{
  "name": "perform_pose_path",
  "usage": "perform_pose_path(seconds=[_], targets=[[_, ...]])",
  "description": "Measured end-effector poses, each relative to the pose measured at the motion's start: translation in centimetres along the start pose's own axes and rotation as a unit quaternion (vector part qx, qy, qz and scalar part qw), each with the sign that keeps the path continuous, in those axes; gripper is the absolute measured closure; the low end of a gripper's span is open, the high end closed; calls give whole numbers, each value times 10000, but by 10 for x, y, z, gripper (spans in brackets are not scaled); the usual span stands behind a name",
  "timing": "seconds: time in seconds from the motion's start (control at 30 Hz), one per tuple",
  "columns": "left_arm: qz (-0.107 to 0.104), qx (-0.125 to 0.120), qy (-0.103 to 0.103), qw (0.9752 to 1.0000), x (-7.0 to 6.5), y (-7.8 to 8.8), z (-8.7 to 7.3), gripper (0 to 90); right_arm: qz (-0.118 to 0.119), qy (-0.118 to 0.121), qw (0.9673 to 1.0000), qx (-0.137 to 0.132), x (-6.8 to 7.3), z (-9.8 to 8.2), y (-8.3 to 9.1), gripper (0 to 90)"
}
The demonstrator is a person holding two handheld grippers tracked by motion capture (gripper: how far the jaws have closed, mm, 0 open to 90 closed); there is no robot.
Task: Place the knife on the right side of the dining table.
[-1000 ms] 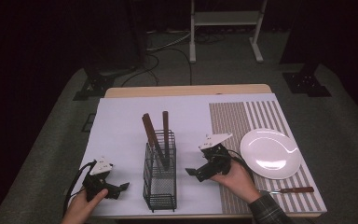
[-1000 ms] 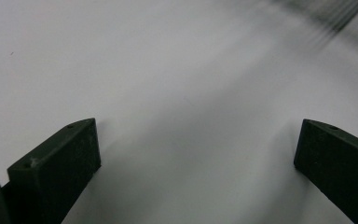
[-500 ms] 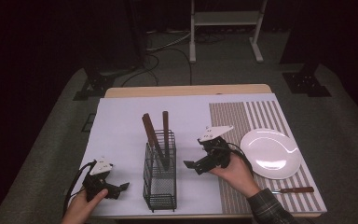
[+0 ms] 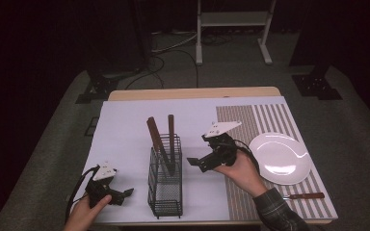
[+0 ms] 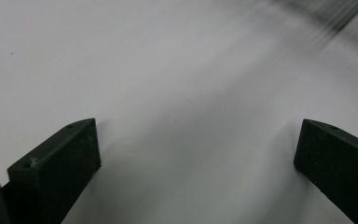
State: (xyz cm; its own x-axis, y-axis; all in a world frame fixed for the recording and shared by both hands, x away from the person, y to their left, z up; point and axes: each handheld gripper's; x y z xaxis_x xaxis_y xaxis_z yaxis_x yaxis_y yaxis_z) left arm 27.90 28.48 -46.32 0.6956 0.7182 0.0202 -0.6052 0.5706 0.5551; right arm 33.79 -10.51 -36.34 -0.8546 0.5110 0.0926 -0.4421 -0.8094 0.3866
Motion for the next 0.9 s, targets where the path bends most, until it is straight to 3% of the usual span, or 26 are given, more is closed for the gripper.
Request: perform_pose_path(seconds=[0.4,0.9], targets=[[-3,6,-2,10000,0,0,0,0,-6,-45,10000,-45,-3,13,-4,16],[3,-9,-16,10000,0,0,0,0,26,68,9998,-177,-6,32,-12,17]])
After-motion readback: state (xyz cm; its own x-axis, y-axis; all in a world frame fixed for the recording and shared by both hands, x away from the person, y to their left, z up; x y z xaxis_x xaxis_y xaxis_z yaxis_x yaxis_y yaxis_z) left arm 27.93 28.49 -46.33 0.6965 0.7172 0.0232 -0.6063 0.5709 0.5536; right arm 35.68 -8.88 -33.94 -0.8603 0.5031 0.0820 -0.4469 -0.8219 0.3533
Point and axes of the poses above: each handheld gripper's, and its own axes: y roughly backward along the jaws, z roughly out of its top, x roughly to its left, and after that the axes turned 11 degrees about -x, right-handed
